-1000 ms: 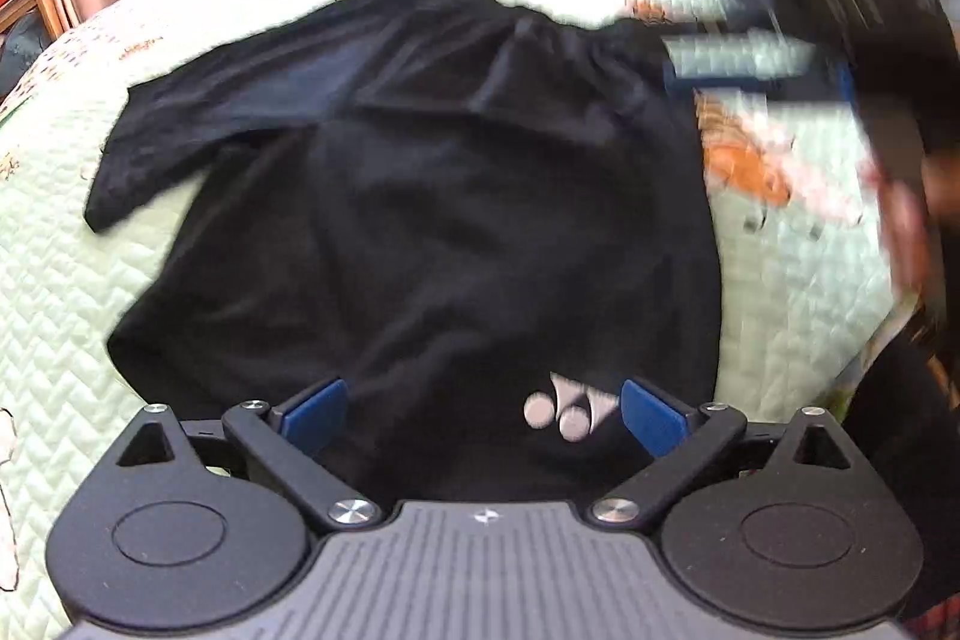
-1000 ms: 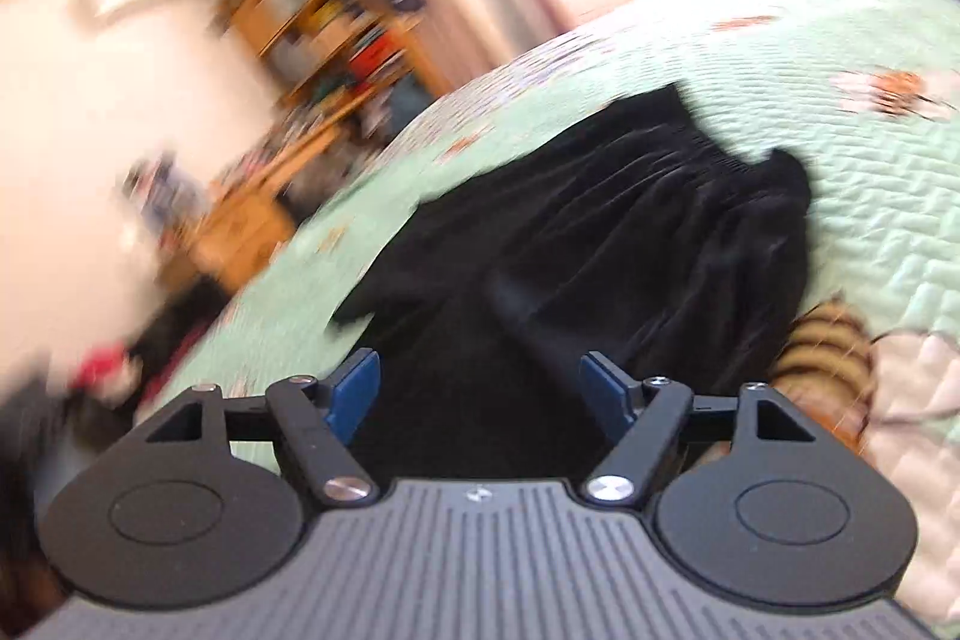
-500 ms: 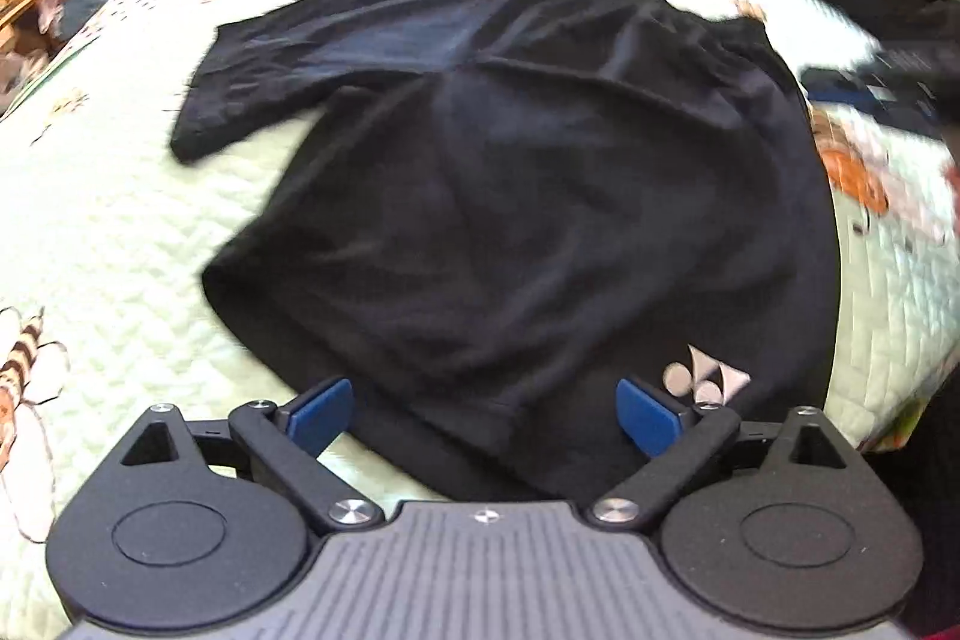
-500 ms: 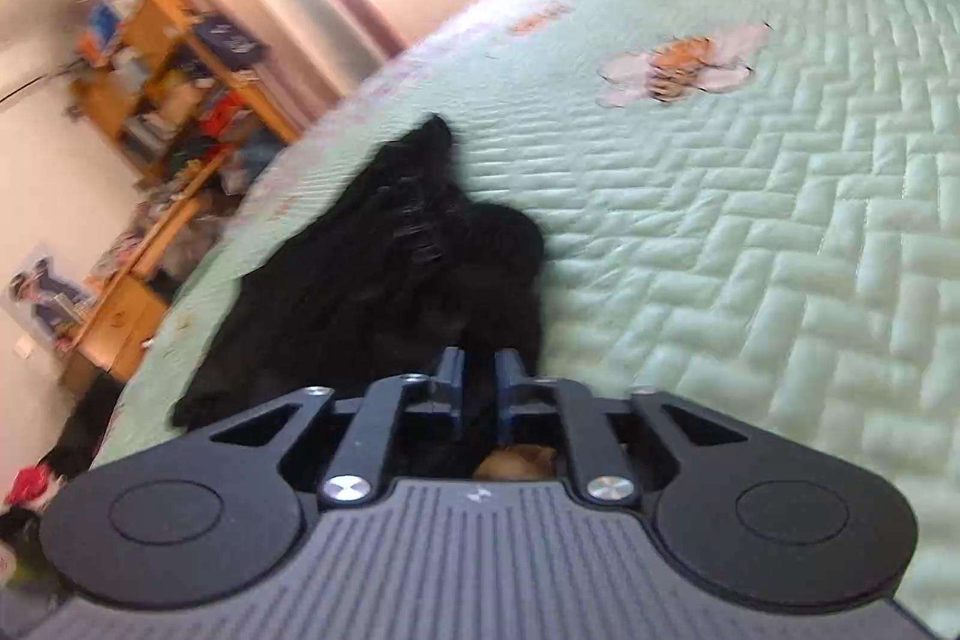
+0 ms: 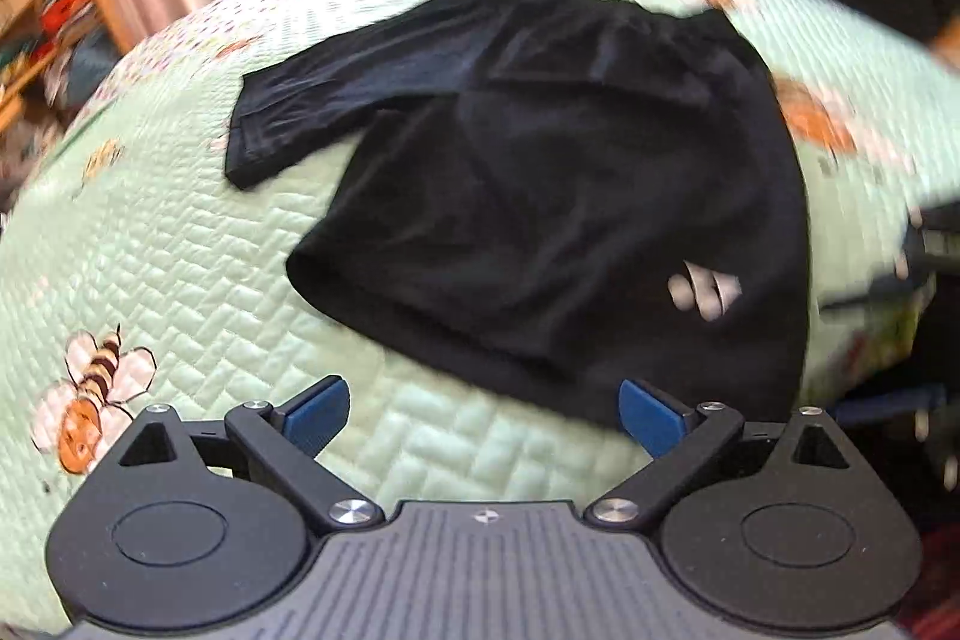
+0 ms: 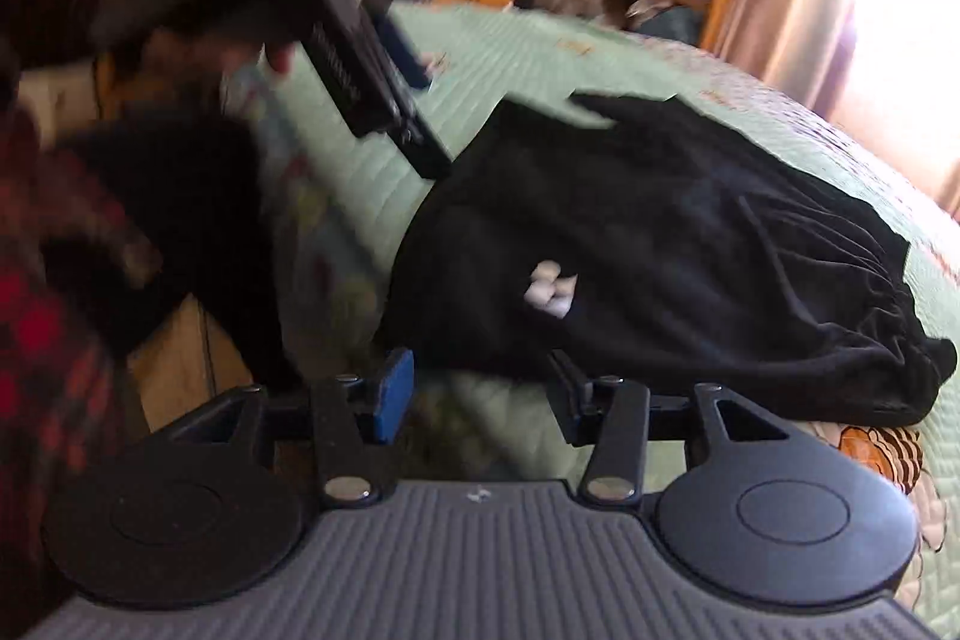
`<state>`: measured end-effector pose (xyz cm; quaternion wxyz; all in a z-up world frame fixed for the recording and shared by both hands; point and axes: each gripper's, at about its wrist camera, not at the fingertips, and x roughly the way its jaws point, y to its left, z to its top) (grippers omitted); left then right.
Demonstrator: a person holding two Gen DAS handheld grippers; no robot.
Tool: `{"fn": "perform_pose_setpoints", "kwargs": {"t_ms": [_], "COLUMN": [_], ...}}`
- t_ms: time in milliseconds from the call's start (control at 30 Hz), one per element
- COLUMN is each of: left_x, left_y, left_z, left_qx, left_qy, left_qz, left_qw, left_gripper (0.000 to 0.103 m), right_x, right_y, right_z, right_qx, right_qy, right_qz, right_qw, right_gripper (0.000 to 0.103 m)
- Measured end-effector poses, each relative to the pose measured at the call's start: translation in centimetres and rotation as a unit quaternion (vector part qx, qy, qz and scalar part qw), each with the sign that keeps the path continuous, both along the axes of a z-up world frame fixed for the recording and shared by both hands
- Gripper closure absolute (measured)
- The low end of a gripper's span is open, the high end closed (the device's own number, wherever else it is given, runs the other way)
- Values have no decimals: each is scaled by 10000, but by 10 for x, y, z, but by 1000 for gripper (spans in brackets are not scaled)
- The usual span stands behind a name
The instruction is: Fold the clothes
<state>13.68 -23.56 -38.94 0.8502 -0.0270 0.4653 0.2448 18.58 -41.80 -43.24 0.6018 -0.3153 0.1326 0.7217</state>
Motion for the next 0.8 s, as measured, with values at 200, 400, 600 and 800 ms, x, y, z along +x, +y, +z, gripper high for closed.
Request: {"fn": "perform_pose_setpoints", "kwargs": {"t_ms": [200, 400, 600, 800], "left_x": [0, 12, 27, 39], "left_y": [-16, -35, -81, -104], "left_z": [-9, -20, -28, -30], "left_qx": [-1078, -1139, 511, 1248], "left_qy": [7, -105, 542, 867], "left_qz": [-413, -775, -2012, -2692], "left_qw": [9933, 9904, 9767, 9510], "left_gripper": [6, 11, 21, 16], "right_x": [38, 66, 82, 97], "right_y": [-6, -26, -30, -36], "right_z": [16, 17, 13, 12], "right_qx": [18, 601, 636, 718], "right_qy": [1680, 2642, 2870, 3055], "right_qz": [-747, -1448, -1692, -1991], "right_qw": [9829, 9516, 9407, 9284], "right_gripper": [48, 36, 34, 34]}}
